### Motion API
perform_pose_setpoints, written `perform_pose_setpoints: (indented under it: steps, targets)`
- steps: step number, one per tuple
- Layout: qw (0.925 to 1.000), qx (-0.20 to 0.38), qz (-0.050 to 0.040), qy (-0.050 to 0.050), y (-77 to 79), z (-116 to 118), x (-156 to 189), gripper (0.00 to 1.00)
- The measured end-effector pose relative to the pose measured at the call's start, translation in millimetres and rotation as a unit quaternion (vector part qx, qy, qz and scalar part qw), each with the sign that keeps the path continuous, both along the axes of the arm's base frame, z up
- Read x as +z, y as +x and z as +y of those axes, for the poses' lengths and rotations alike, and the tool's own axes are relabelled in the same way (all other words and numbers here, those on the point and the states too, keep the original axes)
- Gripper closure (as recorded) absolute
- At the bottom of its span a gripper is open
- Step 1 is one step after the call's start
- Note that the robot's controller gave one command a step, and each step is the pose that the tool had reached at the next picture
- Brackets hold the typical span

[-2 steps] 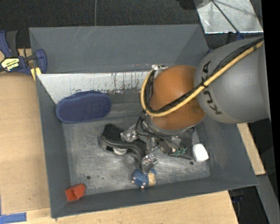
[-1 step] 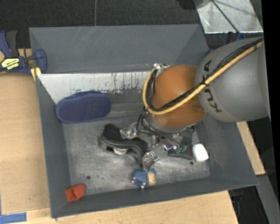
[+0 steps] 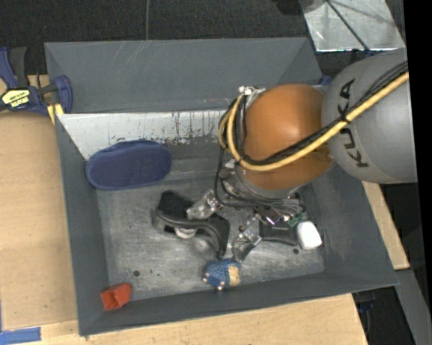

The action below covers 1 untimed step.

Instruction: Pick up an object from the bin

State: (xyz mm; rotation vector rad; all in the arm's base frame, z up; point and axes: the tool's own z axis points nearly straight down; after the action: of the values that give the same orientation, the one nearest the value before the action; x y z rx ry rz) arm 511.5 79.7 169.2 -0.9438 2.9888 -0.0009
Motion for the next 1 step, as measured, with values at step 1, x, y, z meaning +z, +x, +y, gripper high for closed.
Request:
perform_pose_setpoints:
  steps: [1]
  targets:
    - [0.9937,0.112,0.0047,-0.001,-23.6,-51.7,-74.9,0.00]
